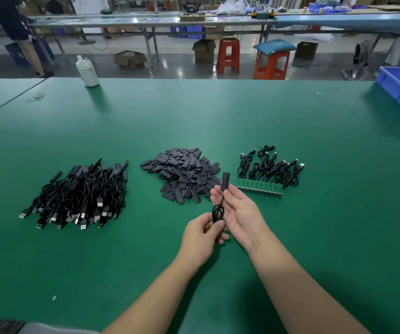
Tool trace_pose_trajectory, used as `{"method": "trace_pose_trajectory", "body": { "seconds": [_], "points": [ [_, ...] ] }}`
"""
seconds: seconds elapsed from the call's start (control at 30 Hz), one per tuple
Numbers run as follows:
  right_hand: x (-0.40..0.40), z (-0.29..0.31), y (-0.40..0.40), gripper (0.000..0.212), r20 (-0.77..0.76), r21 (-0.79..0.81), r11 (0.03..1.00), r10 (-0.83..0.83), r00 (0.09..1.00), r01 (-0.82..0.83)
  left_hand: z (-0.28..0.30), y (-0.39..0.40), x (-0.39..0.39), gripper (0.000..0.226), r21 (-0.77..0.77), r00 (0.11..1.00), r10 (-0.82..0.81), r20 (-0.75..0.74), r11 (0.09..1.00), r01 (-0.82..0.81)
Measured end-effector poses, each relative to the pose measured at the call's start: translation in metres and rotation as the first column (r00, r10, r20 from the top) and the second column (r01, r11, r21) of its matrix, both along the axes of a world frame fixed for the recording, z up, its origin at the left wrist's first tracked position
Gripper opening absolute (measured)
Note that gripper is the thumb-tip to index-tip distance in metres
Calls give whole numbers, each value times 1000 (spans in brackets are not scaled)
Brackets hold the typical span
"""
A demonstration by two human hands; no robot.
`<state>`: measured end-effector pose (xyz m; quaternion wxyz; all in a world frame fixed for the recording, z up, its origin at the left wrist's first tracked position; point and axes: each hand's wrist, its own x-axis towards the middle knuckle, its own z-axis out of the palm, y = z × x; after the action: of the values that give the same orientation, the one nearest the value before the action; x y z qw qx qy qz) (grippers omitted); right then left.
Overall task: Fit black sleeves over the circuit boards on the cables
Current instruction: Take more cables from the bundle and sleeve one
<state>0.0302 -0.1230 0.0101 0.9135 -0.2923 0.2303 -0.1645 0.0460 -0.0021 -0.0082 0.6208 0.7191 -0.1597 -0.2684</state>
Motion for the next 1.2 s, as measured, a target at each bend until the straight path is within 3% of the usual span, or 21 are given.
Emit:
{"method": "trace_pose_trajectory", "body": {
  "seconds": [0.03, 0.07, 0.1, 0.13, 0.17, 0.2, 0.23, 0.27, 0.37, 0.43, 0.5, 0.6, 0.67, 0.73, 0.8, 0.97, 1.03, 1.13, 1.2],
  "points": [
    [1, 1, -2, 23, -50, -154, 988, 24, 998, -31, 5, 3, 5, 10, 10, 999, 24, 25, 1000, -25],
    [0, -1, -8, 29, -155, -395, 914, 32, 987, -92, 10, 7, 14, 9, 22, 997, 50, 50, 998, -52],
    [-2, -3, -15, 33, -292, -666, 723, -25, 956, -185, 16, 14, 27, 9, 57, 992, 80, 101, 995, -86],
    [-6, -9, -25, 34, -390, -855, 427, -153, 908, -295, 21, 24, 42, 8, 125, 977, 103, 187, 984, -128],
    [-14, -17, -34, 36, -408, -913, 126, -287, 867, -388, 27, 36, 60, 8, 208, 950, 116, 288, 961, -180],
    [-23, -25, -42, 36, -387, -891, -83, -377, 841, -447, 32, 51, 81, 8, 274, 914, 129, 384, 930, -246],
    [-34, -35, -47, 36, -371, -853, -192, -429, 824, -485, 37, 67, 101, 10, 329, 872, 146, 468, 887, -325],
    [-45, -45, -51, 34, -363, -827, -240, -462, 809, -508, 41, 82, 122, 14, 373, 822, 168, 544, 829, -416],
    [-64, -69, -52, 30, -347, -791, -283, -521, 779, -542, 42, 120, 172, 30, 486, 673, 172, 719, 569, -664],
    [-64, -71, -50, 27, -323, -781, -317, -531, 783, -538, 38, 136, 190, 38, 595, 663, 80, 744, 371, -713],
    [-62, -70, -49, 26, -307, -782, -326, -539, 784, -530, 33, 143, 200, 46, 652, 678, 3, 735, 271, -708],
    [-62, -69, -47, 24, -284, -773, -348, -557, 780, -530, 29, 143, 204, 58, 654, 695, 54, 717, 293, -697],
    [-62, -68, -47, 22, -266, -772, -365, -560, 785, -521, 27, 135, 202, 62, 581, 631, 65, 773, 330, -745],
    [-62, -69, -46, 22, -263, -769, -372, -557, 788, -520, 25, 120, 194, 53, 454, 522, 34, 852, 447, -771],
    [-61, -69, -47, 22, -269, -764, -372, -559, 784, -527, 22, 96, 178, 42, 371, 472, 24, 881, 583, -723],
    [-58, -68, -47, 19, -309, -724, -373, -576, 757, -579, -11, 23, 105, 36, 339, 593, 35, 805, 792, -507],
    [-55, -65, -49, 19, -327, -689, -391, -583, 744, -610, -28, 8, 79, 37, 343, 576, -20, 817, 820, -458],
    [-47, -55, -61, 19, -314, -671, -408, -600, 736, -619, -45, 4, 65, 46, 398, 439, -203, 875, 817, -416],
    [-39, -46, -74, 27, -254, -677, -452, -597, 761, -581, -48, 5, 68, 47, 413, 427, -220, 877, 800, -435]
  ]
}}
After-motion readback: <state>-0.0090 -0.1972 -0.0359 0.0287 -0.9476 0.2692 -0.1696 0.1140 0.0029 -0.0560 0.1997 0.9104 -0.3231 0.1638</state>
